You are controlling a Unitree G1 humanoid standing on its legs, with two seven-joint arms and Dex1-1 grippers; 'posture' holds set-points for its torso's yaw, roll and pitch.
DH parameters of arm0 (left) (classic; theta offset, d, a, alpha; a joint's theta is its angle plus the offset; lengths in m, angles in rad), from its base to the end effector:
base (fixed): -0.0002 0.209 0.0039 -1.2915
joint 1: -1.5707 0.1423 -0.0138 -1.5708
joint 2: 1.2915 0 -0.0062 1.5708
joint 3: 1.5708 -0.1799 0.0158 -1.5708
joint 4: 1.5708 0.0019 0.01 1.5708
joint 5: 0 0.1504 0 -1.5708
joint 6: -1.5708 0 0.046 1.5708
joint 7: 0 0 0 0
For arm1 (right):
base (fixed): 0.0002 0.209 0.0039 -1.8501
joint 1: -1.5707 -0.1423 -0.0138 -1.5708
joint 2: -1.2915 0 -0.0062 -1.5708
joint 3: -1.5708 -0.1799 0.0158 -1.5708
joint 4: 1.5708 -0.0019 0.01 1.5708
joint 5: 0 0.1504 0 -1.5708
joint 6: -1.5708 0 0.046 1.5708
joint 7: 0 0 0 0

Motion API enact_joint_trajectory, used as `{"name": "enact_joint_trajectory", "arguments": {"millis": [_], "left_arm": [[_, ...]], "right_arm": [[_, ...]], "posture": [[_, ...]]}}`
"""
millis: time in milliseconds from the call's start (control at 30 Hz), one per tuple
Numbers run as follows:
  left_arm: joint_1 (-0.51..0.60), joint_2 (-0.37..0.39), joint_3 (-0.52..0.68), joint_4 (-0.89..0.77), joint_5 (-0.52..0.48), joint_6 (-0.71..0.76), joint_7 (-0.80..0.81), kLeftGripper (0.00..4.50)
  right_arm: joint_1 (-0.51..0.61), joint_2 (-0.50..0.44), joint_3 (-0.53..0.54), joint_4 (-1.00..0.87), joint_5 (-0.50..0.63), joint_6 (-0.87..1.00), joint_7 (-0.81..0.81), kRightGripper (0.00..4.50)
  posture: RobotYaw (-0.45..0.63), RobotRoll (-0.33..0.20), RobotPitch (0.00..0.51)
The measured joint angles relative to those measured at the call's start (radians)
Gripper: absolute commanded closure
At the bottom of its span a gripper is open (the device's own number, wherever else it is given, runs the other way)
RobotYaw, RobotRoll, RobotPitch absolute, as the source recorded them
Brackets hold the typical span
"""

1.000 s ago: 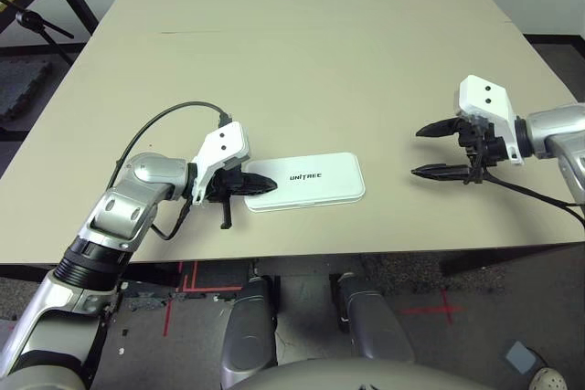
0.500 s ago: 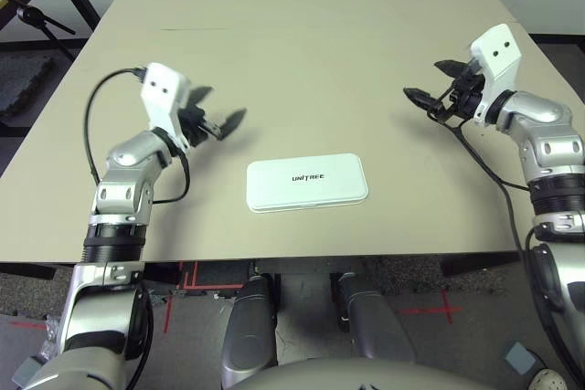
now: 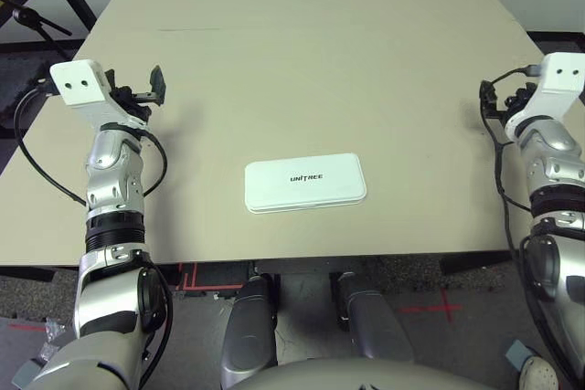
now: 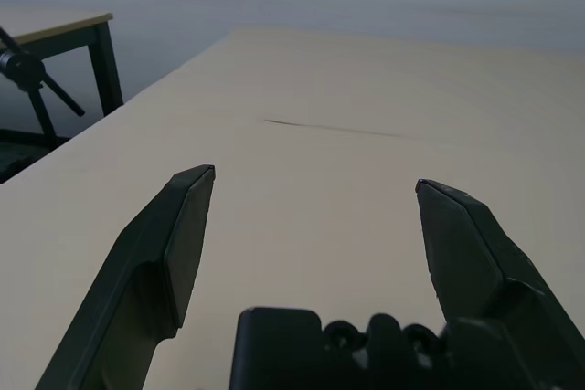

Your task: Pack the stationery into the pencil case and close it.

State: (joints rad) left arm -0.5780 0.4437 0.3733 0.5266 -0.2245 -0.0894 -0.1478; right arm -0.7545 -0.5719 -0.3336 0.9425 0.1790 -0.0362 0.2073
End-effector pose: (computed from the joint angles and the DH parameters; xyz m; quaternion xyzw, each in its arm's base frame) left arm 0.2991 0.2923 0.1436 0.0164 -0.1317 0.1108 0.9849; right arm 0.3143 -0.3211 0.1352 -0.0247 0.0015 -0.1236 0.9920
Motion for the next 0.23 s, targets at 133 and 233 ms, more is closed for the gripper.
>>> {"name": "enact_joint_trajectory", "arguments": {"millis": [133,233], "left_arm": [[0.0,-0.003,-0.003,0.001,0.002,-0.014,0.007,0.05],[-0.001,-0.005,-0.003,0.001,0.002,-0.015,0.01,0.05]], "right_arm": [[0.0,0.0,0.0,0.008,0.0,-0.015,0.0,0.0],[-0.001,0.0,0.001,0.014,-0.001,-0.028,0.001,0.0]], "posture": [[-0.07,0.0,0.179],[-0.07,0.0,0.181]]}}
